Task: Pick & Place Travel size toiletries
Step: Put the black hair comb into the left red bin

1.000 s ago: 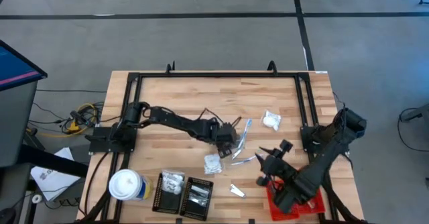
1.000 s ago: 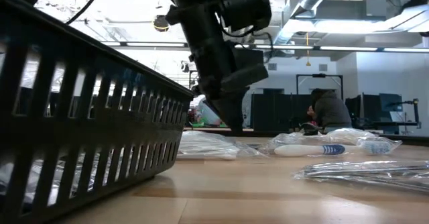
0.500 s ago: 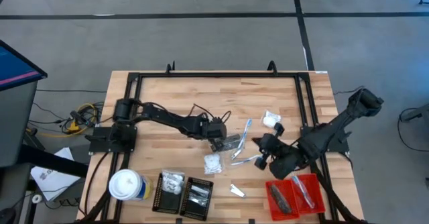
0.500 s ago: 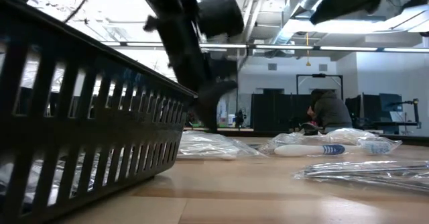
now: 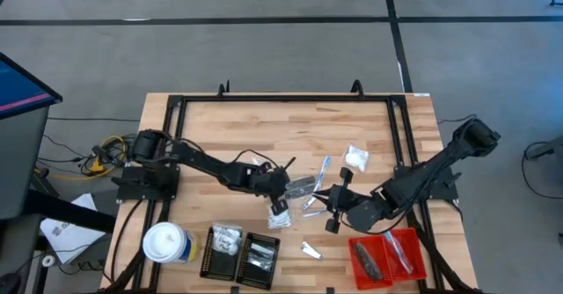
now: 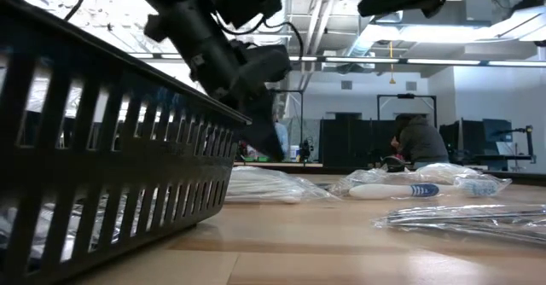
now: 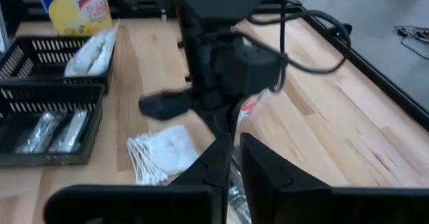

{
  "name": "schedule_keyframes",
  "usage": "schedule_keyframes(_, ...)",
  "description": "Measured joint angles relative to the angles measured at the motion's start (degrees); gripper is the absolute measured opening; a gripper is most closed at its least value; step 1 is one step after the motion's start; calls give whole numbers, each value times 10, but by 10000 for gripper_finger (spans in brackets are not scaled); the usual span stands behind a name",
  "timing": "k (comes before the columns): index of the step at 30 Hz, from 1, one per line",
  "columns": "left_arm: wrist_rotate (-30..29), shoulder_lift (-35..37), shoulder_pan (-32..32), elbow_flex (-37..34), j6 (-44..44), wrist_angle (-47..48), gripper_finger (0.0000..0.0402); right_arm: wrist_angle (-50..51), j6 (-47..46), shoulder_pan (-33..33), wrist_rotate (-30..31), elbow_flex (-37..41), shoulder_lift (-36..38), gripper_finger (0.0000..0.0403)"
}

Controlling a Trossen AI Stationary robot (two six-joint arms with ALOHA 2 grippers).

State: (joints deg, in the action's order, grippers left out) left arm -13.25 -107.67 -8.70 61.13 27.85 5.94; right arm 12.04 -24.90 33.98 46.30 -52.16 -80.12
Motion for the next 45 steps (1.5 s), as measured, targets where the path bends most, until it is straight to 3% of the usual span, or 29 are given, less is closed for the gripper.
schedule_keyframes(9,50,-53,39,2,-8,-45,1,-10,0,-3,-1,0,-6,31)
schedule_keyframes(28,10,-44,43,4,-10,-61,1,6,-6,-7,-42,0,-6,37)
schedule_keyframes(31,10,-44,43,4,-10,-61,1,24,-8,-38,-100,0,-6,42)
schedule_keyframes(39,-4,-44,26,4,-19,-62,1,33,9,-202,-302,0,-6,72)
schedule_keyframes(45,-26,-44,23,-2,-22,-57,1,22,38,-303,-436,0,-8,145)
